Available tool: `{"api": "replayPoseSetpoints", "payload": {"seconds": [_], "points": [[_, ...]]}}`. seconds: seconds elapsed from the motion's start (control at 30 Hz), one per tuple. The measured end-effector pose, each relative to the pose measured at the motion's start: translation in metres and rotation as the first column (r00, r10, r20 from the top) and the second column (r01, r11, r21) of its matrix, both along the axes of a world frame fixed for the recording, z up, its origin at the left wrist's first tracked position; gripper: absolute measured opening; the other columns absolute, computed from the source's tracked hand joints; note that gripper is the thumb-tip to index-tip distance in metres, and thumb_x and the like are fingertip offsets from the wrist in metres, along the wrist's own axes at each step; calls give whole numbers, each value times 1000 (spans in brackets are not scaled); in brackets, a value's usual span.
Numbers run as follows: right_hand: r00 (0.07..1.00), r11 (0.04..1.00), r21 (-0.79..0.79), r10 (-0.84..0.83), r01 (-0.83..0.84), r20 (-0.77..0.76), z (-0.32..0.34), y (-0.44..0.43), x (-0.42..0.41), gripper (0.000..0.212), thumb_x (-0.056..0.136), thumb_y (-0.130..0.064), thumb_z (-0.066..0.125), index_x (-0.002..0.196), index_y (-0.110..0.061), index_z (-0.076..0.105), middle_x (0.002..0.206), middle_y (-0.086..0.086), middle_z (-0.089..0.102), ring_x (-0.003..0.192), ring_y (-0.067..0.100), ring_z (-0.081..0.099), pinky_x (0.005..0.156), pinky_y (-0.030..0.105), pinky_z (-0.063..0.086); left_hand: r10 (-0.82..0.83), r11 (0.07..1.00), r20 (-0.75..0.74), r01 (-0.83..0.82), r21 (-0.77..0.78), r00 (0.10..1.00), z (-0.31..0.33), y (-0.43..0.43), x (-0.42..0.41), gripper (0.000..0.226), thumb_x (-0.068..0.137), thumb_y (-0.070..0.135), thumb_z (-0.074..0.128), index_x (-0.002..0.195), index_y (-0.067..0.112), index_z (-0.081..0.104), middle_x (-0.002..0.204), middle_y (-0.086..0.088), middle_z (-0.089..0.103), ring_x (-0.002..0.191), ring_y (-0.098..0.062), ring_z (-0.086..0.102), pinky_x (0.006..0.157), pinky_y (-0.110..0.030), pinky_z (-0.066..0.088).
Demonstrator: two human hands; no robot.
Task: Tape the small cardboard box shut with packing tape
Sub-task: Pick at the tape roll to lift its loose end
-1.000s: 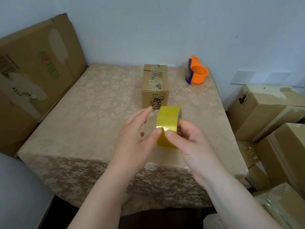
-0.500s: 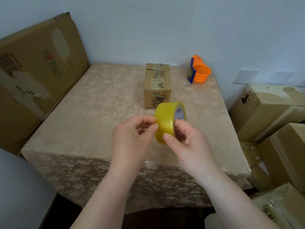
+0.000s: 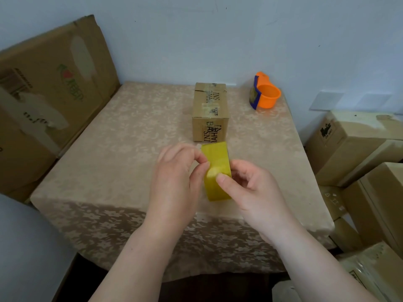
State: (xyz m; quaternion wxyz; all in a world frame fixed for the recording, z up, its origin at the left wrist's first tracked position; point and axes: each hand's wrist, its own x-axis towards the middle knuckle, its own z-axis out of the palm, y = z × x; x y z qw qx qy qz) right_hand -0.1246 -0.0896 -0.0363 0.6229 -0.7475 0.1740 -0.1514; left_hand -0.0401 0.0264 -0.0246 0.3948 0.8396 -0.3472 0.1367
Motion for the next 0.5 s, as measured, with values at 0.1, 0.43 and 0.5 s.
{"api": "replayPoseSetpoints", "payload": {"seconds": [0.1, 0.43, 0.5], "points": [[1000, 999, 53, -11, 11, -11, -1, 0, 1, 17, 86, -17, 63, 101, -17, 70, 92, 4, 75, 88, 23, 68, 81, 40, 56, -26, 1000, 42, 26, 15, 999, -3, -1, -2, 13, 83, 22, 52, 79, 11, 59, 82, 1, 59, 84, -15, 50, 78, -10, 30], [997, 970, 241, -16, 33, -72, -4, -3, -1, 21, 82, -27, 64, 97, -16, 72, 92, 14, 73, 84, 25, 66, 88, 51, 51, -22, 1000, 11, 23, -16, 1000, -8, -8, -9, 18, 83, 24, 46, 81, 10, 57, 78, -2, 60, 77, -8, 45, 65, -15, 30], [994, 954, 298, -11, 42, -105, -4, -5, -1, 19, 84, -23, 66, 98, -12, 71, 94, 15, 72, 85, 24, 65, 89, 49, 51, 2, 1000, 12, -2, -22, 1000, -10, -10, -10, 17, 83, 23, 48, 80, 9, 57, 77, -2, 60, 77, -9, 44, 63, -16, 28]]}}
